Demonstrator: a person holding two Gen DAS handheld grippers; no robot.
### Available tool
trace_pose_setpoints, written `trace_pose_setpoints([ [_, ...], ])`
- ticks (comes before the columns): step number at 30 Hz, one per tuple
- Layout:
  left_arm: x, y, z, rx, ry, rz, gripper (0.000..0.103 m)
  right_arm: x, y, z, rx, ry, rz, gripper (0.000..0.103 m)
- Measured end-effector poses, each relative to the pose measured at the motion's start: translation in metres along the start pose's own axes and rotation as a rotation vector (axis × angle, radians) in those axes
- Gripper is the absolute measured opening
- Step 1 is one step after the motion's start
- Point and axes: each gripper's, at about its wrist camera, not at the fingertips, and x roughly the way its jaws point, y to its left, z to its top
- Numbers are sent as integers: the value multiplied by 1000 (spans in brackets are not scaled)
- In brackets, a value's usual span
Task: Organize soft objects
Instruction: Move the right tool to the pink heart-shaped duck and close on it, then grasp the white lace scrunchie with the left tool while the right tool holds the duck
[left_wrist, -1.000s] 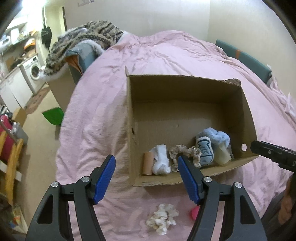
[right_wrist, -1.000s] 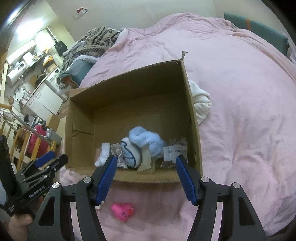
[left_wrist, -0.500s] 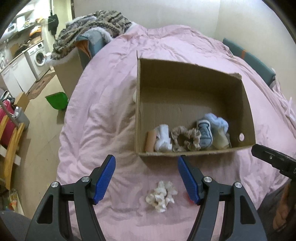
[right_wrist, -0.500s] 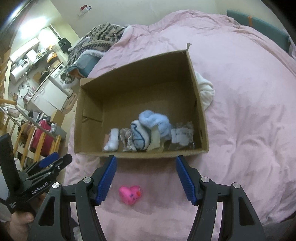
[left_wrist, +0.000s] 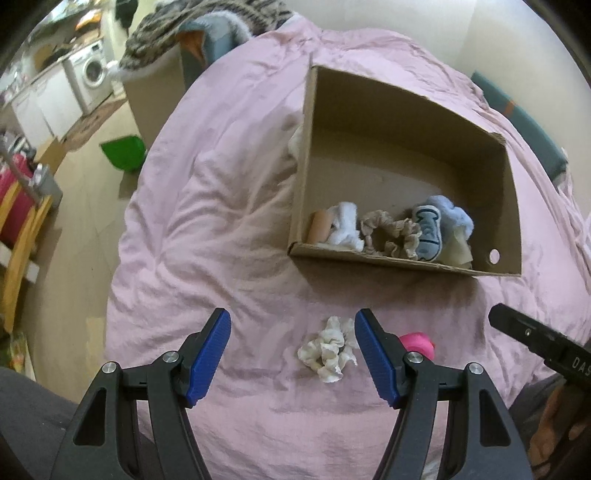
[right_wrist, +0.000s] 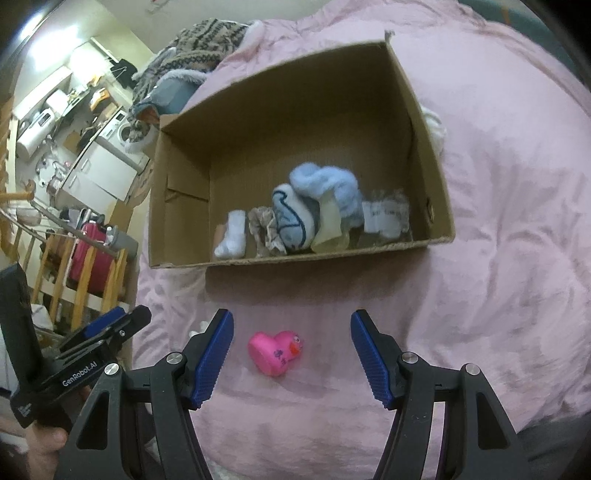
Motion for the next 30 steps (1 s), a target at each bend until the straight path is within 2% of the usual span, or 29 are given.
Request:
trace_pose_setpoints([
  [6, 14, 8, 1, -68, 49, -2, 67, 16, -17, 0, 94, 62, 29, 70],
  [12, 21, 8, 2, -79, 79, -11, 67, 49, -20, -6, 139, 192, 75, 71],
  [15, 23, 9, 3, -86, 86, -7, 67, 66, -8, -6, 94, 236, 69, 71],
  [18, 26, 13, 3, -104, 98, -5, 67, 78, 6, -7, 20, 242, 45, 71],
  [22, 29, 19, 3, -133, 112, -3, 67, 93, 16, -13, -12, 286, 51, 71],
  [23, 31, 21, 3, -139, 119, -3, 67, 95, 18, -13, -28, 290, 45, 70],
  [25, 35, 24, 3, -155, 135, -7, 67, 95, 25, -16, -73, 285, 40, 54],
  [26, 36, 26, 2, -165, 144, -9, 67, 94, 27, -16, -85, 285, 41, 52],
  [30, 41, 26, 1, -168, 163, -9, 67, 87, 29, -16, -99, 250, 39, 51],
])
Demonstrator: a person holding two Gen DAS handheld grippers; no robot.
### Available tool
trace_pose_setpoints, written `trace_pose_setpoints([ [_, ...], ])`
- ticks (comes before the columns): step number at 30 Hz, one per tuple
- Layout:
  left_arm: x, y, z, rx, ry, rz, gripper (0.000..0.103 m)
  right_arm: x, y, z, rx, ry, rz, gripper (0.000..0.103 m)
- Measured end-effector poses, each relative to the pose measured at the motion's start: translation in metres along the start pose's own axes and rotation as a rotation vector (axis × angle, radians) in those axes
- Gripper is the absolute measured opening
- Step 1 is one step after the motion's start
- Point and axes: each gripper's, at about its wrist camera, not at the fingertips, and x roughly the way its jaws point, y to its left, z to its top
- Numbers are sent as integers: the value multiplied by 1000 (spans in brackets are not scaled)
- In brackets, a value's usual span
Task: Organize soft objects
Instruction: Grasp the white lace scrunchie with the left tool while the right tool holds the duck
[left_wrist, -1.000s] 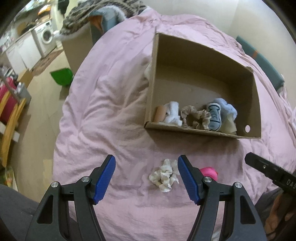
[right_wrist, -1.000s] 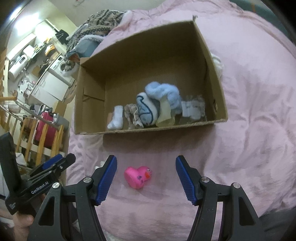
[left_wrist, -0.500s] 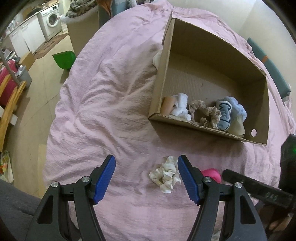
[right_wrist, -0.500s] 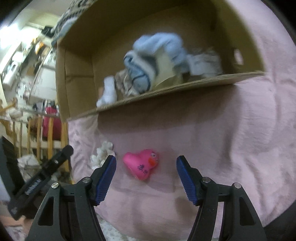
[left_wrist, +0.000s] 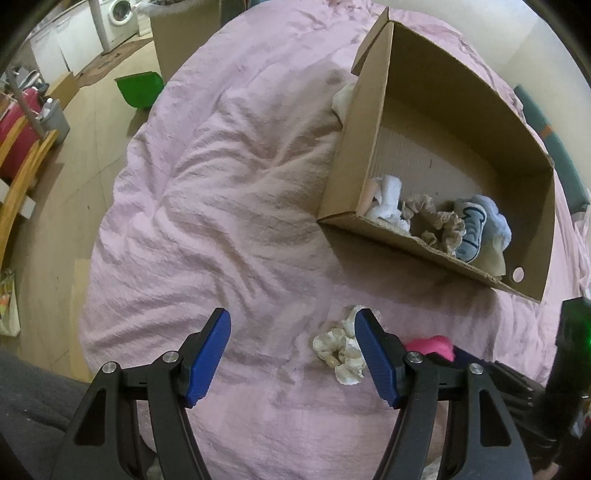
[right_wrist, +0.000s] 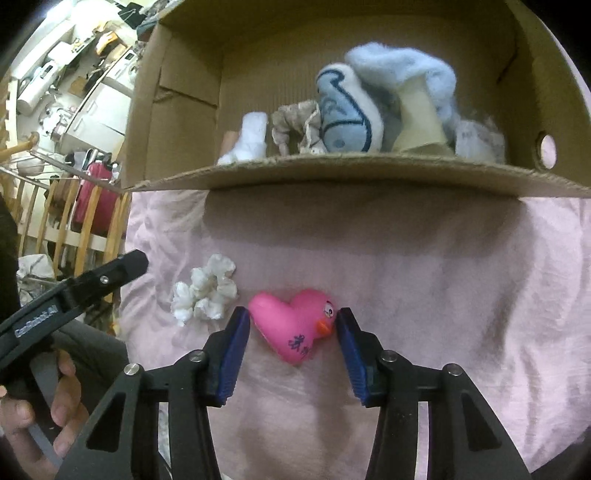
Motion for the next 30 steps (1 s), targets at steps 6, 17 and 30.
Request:
trace_pose_setpoints([
  [6, 12, -11, -4, 58, 36, -7, 67, -26, -15, 4, 67, -86, 10, 51],
  [17, 47, -53, -16, 265, 118, 21, 67, -43, -32, 3, 151, -133, 5, 51],
  [30, 50, -53, -21, 288, 97, -6, 16, -36, -29, 2, 133, -117, -21, 51],
])
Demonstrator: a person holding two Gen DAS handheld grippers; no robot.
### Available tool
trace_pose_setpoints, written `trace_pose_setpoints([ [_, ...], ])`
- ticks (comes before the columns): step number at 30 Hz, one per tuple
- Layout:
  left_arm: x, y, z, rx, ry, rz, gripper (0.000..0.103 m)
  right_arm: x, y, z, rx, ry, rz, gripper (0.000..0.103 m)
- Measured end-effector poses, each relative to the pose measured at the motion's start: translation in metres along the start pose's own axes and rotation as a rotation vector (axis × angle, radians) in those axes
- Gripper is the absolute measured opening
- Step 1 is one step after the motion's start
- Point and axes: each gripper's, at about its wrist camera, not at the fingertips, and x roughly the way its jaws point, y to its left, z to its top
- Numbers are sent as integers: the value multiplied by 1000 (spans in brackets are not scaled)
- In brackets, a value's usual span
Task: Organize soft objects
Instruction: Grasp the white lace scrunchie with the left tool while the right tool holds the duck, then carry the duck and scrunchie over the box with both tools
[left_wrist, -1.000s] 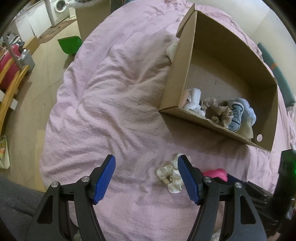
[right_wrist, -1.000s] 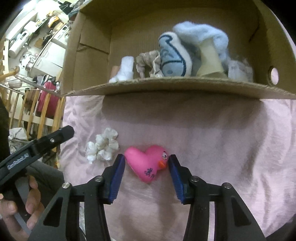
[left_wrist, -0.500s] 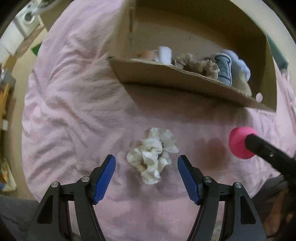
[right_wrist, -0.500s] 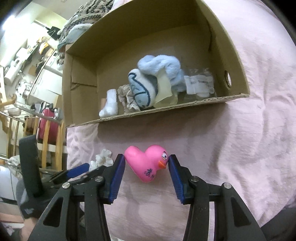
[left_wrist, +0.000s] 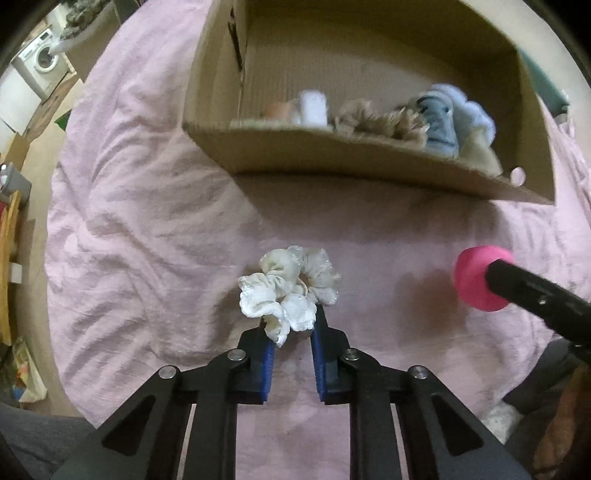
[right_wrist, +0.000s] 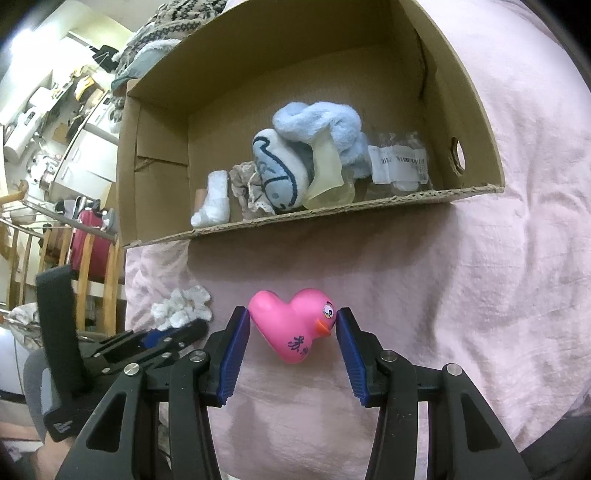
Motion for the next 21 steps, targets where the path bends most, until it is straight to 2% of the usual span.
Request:
trace_pose_setpoints([
  [3, -9, 3, -4, -9, -34, -8, 16, -1, 0, 0, -4, -7, -7, 51],
  [11, -25, 21, -13, -50, -57, 10, 16, -15, 0, -5, -13, -37, -4, 51],
  [16, -38, 19, -16, -54, -68, 9, 16, -19, 2, -8, -32, -50, -11, 51],
  [21, -55, 14, -15, -54, -147, 42, 16, -28, 5, -9, -47, -76, 5, 51],
])
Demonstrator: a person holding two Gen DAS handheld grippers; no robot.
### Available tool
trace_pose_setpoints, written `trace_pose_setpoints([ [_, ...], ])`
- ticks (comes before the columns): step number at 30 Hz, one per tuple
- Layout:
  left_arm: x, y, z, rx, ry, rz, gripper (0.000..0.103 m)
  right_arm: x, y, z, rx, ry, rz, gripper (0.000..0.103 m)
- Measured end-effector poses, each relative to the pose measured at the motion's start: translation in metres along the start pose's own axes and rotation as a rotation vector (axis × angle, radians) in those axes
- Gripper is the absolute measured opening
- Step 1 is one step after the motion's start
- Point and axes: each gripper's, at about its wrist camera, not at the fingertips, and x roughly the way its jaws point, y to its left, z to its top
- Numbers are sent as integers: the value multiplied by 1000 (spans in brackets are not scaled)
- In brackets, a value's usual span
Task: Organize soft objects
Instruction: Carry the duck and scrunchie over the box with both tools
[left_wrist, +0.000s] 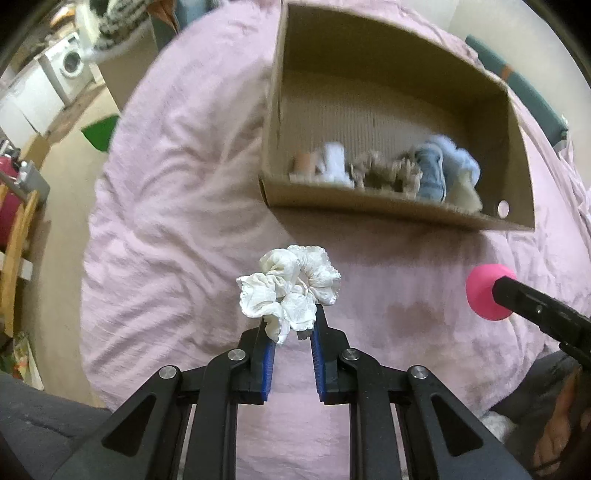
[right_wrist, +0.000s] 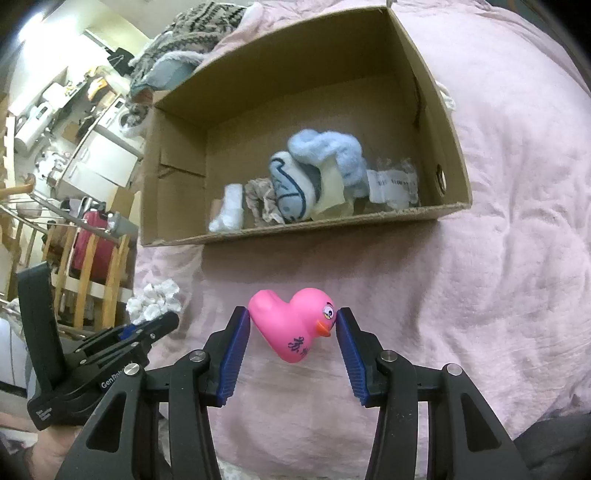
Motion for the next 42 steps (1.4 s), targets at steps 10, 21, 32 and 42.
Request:
trace_pose_setpoints([
  [10, -43, -5, 9, -1, -200, -2, 16, -33, 15, 3, -74, -139, 50, 51],
  [21, -78, -10, 61, 17, -293, -47, 16, -73, 15, 41, -92, -203, 36, 51],
  [32, -43, -7, 94, 16, -319, -83, 16, -52, -30, 72, 15, -239, 7, 51],
  [42, -16, -10, 93, 31, -273, -109, 16, -28, -41, 72, 72, -189, -56, 51],
])
